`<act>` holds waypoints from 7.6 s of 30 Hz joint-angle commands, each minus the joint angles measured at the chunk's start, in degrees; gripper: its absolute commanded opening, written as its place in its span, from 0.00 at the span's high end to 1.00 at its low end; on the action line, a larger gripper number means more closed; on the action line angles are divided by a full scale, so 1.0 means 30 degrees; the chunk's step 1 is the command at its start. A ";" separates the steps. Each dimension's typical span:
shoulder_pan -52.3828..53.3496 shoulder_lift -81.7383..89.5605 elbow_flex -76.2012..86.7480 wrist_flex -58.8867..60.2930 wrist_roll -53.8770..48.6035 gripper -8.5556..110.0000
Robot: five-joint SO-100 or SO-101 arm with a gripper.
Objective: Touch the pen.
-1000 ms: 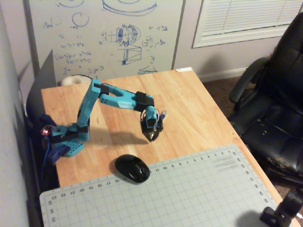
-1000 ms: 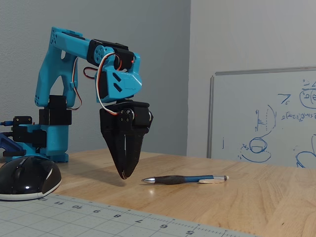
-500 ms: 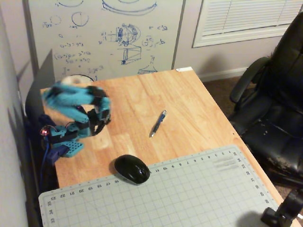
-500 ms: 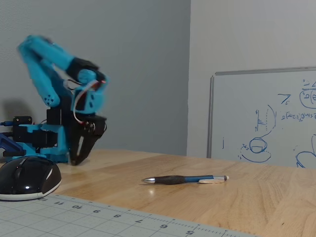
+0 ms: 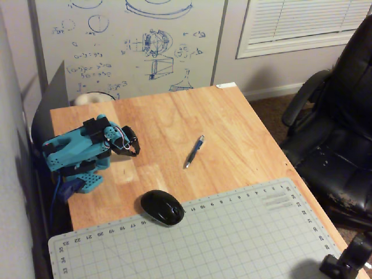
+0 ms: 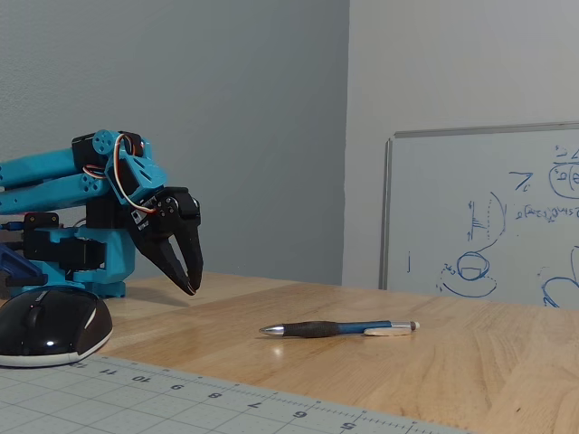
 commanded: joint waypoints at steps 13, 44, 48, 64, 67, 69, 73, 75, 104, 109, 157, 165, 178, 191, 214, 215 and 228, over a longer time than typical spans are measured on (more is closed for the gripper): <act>0.0088 -1.0723 -0.8906 -0.3779 0.0234 0.92; 0.3105 -3.6504 -3.1377 -0.4424 0.0176 0.92; 0.3223 -3.7939 -3.3047 -0.4424 0.0176 0.92; 0.3252 -4.1924 -3.6562 -0.4395 0.0146 0.92; 0.3223 -4.2100 -3.6650 -0.4248 0.0146 0.92; 0.3223 -4.2246 -3.6650 -0.4248 0.0146 0.92; 0.3193 -4.2305 -3.6592 -0.4248 0.0146 0.92; 0.3223 -4.2305 -3.6445 -0.4365 0.0146 0.92; 0.3281 -4.2568 -3.6680 -0.4189 0.0176 0.92; 0.3311 -4.1953 -3.6680 -0.4189 0.0205 0.92; 0.3838 -4.2305 -3.6357 -0.4160 0.0146 0.92; 0.3926 -4.2334 -3.6270 -0.4160 0.0146 0.92; 0.4805 -4.2920 -3.6328 -0.4160 -0.1318 0.92; 0.4805 -4.2920 -3.6357 -0.4160 -0.1318 0.92; 0.4541 -4.1865 -3.6357 -0.1465 -0.1377 0.92; 0.4541 -4.1865 -3.6357 -0.1465 -0.1377 0.92; 0.3779 -4.1836 -3.6709 -0.1436 -0.1084 0.92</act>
